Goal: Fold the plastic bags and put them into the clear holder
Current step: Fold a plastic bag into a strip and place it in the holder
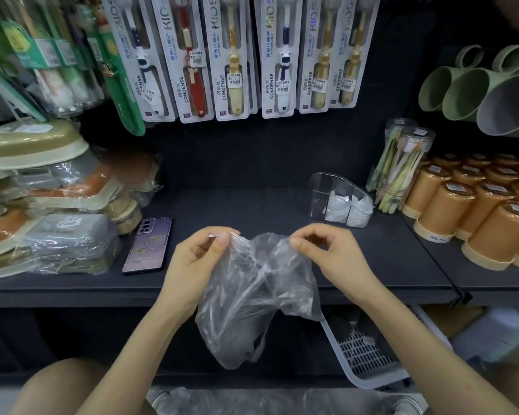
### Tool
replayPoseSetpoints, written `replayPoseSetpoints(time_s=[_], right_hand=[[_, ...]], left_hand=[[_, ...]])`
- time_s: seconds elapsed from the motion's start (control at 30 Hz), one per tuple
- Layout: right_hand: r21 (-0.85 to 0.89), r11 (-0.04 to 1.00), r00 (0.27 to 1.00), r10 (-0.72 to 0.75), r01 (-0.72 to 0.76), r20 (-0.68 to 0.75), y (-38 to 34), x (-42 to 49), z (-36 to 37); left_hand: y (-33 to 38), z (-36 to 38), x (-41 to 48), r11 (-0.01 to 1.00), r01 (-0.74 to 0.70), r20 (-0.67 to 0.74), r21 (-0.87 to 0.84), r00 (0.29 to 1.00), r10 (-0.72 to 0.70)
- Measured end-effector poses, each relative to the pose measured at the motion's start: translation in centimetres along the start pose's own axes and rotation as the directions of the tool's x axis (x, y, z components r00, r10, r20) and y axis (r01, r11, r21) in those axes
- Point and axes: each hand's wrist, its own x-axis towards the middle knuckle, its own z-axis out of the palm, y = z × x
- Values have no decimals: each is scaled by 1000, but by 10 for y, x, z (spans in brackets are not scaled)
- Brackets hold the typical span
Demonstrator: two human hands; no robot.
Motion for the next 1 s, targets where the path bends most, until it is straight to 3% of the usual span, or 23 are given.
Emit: replayPoseSetpoints(time_s=[0.2,0.3,0.37,0.47,0.53,0.6,0.67,0.73,0.83,0.9,1.0], right_hand=[[47,999,968,14,-3,-251,7,-2,-22],[-9,999,955,-35,34,-295,2,-3,-30],[-50,997,957,-69,57,-280,-5,-3,-31],[-66,994,973,-100,88,-210,-20,1,-30],[-69,992,984,-111,102,-137,-33,9,-25],[-81,990,992,-117,113,-50,-45,19,-15],[-78,988,990,-138,136,-21,-54,26,-6],[-50,985,983,-168,165,-71,-54,27,-5],[-64,973,962,-228,221,-149,-34,12,-22],[-155,963,967,-235,219,-95,-14,0,-33],[-261,957,991,-113,126,64,14,-4,-38]], left_hand=[[-14,-35,6,993,69,-137,98,989,-55],[-20,-51,11,955,95,-80,281,994,-76],[-19,-60,16,924,113,-7,364,993,-119],[-4,-72,26,970,127,-5,205,992,-129],[10,-59,34,977,59,23,203,998,-65],[20,-23,39,931,-65,185,359,983,-3],[24,16,43,890,-169,231,422,970,75],[26,37,50,926,-175,156,334,979,128],[21,36,59,985,-100,53,140,994,94],[20,30,61,998,-54,12,26,998,54],[16,23,64,995,-5,-52,-99,999,0]])
